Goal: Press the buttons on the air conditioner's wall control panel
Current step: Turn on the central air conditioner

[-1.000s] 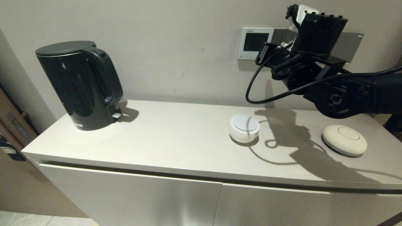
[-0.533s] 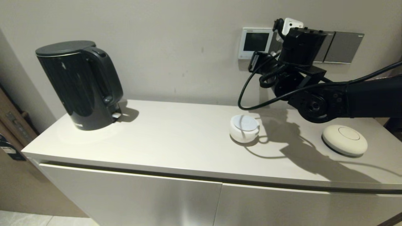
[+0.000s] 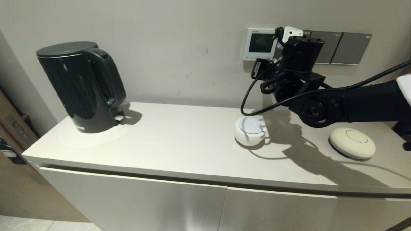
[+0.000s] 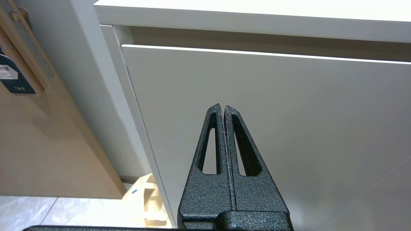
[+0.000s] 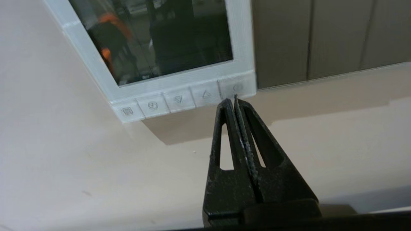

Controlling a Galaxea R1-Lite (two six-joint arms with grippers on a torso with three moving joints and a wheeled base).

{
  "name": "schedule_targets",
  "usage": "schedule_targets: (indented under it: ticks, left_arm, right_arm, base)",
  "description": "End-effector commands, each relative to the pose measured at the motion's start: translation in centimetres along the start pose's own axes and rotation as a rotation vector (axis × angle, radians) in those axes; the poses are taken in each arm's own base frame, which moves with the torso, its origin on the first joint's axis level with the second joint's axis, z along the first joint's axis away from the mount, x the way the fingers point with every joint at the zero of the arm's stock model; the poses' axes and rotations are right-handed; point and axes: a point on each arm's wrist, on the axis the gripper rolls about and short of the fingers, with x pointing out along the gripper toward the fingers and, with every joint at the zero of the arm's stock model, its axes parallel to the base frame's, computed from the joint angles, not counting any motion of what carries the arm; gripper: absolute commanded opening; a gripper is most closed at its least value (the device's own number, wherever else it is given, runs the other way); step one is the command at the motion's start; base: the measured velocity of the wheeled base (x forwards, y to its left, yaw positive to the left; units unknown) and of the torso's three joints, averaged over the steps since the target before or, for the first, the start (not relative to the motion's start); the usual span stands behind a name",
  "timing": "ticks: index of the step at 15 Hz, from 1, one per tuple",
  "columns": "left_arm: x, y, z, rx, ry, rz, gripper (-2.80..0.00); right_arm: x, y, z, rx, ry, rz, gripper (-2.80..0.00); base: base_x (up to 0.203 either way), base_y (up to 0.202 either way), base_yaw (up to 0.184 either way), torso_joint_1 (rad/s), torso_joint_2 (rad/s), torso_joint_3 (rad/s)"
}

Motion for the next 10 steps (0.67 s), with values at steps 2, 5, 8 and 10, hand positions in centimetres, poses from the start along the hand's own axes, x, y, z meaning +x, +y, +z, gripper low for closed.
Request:
schedule_targets:
  ticks: [2, 5, 8, 10]
  left_arm:
    - [0.0, 0.0, 0.0, 0.0, -0.001, 0.0, -2.8]
    - [0.0, 0.0, 0.0, 0.0, -0.001, 0.0, -2.8]
    - [0.0, 0.0, 0.0, 0.0, -0.001, 0.0, -2.8]
    - [0.0, 0.0, 0.0, 0.0, -0.001, 0.002, -2.8]
  right_arm:
    - [0.25, 0.05, 0.03, 0.005, -0.009, -0.005, -2.8]
    - [0.59, 0.25, -0.04, 0.009, -0.015, -0.006, -2.8]
    - [0.45, 0.23, -0.12, 0.006, -0.011, -0.006, -2.8]
    - [-0.01, 0.43, -0.01, 0.006, -0.007, 0.002, -2.8]
  base:
    - [0.0, 0.0, 0.0, 0.0, 0.0, 0.0]
    - [0.0, 0.0, 0.0, 0.0, 0.0, 0.0]
    - [0.0, 0.0, 0.0, 0.0, 0.0, 0.0]
    - [0.0, 0.0, 0.0, 0.0, 0.0, 0.0]
